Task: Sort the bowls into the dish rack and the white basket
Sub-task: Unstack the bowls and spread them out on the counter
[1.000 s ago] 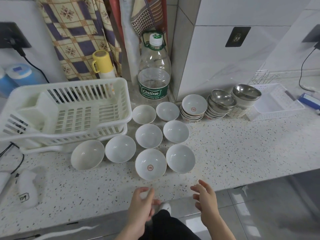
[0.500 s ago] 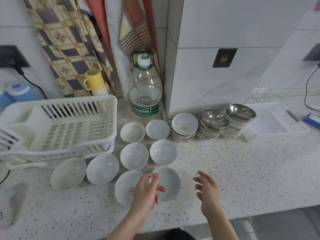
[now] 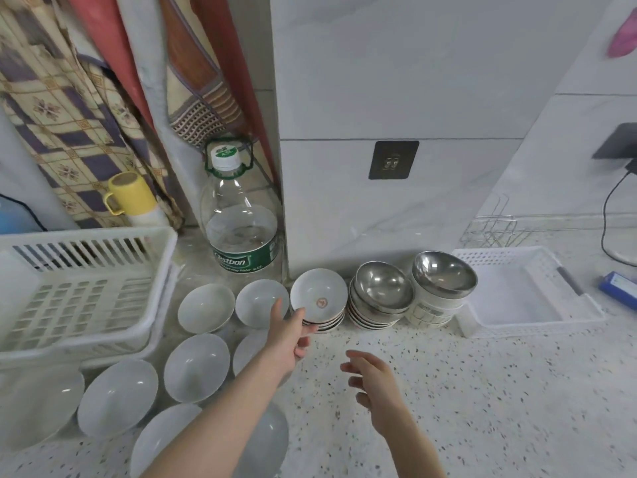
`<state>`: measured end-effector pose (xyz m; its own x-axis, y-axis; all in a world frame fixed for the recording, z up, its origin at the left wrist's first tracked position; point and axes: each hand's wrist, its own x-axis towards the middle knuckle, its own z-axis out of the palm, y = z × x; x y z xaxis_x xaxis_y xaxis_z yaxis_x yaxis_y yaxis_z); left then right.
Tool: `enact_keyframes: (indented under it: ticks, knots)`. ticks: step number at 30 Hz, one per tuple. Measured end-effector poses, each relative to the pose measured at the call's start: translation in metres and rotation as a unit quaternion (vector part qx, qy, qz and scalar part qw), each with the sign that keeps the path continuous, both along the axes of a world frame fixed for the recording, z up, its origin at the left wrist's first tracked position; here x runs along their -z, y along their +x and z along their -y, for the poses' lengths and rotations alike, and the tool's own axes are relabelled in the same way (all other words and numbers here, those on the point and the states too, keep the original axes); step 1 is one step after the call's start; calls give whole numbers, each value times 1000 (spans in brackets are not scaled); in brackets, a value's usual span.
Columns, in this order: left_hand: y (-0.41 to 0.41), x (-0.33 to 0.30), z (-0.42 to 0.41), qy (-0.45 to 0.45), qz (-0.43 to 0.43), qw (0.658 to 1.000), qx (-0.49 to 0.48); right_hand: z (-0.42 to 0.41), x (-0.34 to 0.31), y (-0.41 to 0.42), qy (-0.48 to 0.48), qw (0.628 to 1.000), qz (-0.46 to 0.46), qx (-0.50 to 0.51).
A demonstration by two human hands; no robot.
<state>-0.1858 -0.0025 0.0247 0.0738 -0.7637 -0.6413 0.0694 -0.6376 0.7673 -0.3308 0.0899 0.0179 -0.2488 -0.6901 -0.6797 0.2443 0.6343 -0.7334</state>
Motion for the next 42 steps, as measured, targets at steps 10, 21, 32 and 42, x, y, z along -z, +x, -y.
enact_keyframes:
  ticks: [10, 21, 32, 42]
  knots:
    - [-6, 5, 12, -56, 89, 993, 60, 16, 11, -3, 12, 999, 21, -21]
    - [7, -11, 21, -64, 85, 991, 86, 38, 3, -2, -19, 997, -52, -61]
    - [57, -33, -10, -76, -52, 996, -4, 53, 4, 24, -103, 954, -264, -100]
    - [77, -21, -46, -77, -58, 989, -110, 82, 8, 44, -34, 951, -294, -91]
